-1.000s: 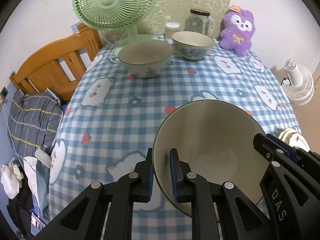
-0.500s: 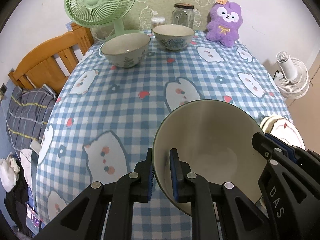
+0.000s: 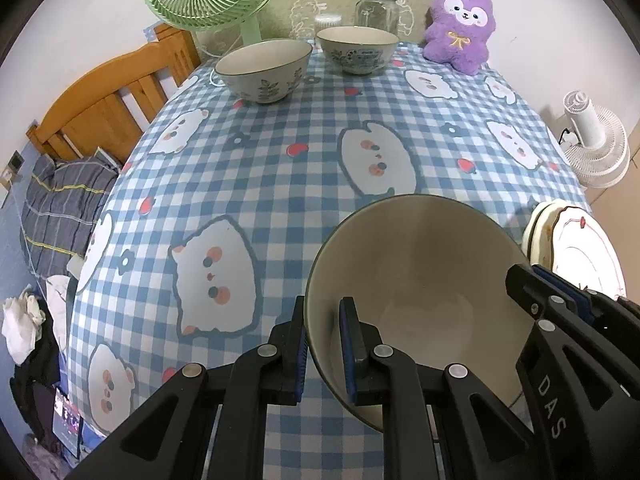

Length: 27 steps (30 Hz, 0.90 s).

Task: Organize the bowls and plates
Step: 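Lift the large beige bowl with both tools and carry it toward the plate stack, then lower the large beige bowl beside the plate stack and open both tools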

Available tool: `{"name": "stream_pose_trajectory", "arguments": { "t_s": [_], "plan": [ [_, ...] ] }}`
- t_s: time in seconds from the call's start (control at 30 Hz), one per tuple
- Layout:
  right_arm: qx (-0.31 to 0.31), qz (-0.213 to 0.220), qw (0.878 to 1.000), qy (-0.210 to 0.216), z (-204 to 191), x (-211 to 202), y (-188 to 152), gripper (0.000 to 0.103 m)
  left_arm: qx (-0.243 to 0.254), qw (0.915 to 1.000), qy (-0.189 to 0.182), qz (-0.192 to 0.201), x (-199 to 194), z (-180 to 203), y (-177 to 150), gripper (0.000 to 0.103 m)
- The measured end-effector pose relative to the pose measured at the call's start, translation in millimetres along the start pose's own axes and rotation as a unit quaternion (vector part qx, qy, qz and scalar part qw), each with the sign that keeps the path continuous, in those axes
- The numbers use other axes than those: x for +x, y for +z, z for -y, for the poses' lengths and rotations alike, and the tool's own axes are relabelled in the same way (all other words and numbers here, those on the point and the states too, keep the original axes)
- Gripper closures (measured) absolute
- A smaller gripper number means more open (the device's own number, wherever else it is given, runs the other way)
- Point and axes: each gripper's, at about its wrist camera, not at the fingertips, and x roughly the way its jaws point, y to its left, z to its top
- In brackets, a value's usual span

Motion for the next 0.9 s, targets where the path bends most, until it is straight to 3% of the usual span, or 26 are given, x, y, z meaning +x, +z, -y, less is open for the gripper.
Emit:
{"name": "stream_pose_trajectory", "arguments": {
  "t_s": [0.17,0.27,0.33,0.37,0.43,0.67,0.77,0.8,0.83,0.9],
  "plan": [
    [0.007,-0.005,1.0,0.006,2.5,0.7,0.0,0.09,-0.001,1.0,-0.001,-0.002,0.8,-0.2,-1.4,0.091],
    [0.01,-0.006,1.0,0.022,3.3,-0.6,0.2,0.09,-0.01,0.9999,-0.011,-0.008,2.3,-1.5,-2.1,0.077],
    [0.011,-0.012,0.999,0.034,5.5,0.8,1.9,0.089,-0.012,0.9995,-0.027,-0.005,0.0,-0.1,-2.0,0.058],
    [0.013,-0.014,0.999,0.037,6.9,1.5,2.8,0.089,-0.009,0.9996,-0.026,-0.001,-1.9,1.3,-2.0,0.055],
    [0.019,-0.02,0.998,0.049,10.6,2.5,4.2,0.089,-0.001,0.9996,-0.027,0.005,-5.0,4.2,-1.1,0.04],
    [0.013,-0.022,0.998,0.054,14.9,-4.2,7.4,0.086,-0.004,0.9996,-0.027,0.003,-10.5,6.2,3.4,0.036],
    [0.017,-0.011,0.998,0.051,19.7,-11.5,8.8,0.058,-0.011,0.9996,-0.025,0.006,-15.7,5.1,4.6,0.033],
    [0.021,-0.002,0.999,0.049,22.5,-16.4,9.6,0.041,-0.012,0.9996,-0.024,0.007,-17.5,4.5,4.8,0.031],
    [0.022,0.004,0.999,0.044,24.6,-19.9,10.2,0.032,-0.014,0.9996,-0.025,0.008,-19.7,4.2,5.2,0.03],
    [0.016,0.013,0.999,0.038,26.4,-26.2,12.6,0.031,-0.018,0.9995,-0.025,0.011,-24.3,4.9,6.8,0.027]
  ]
}}
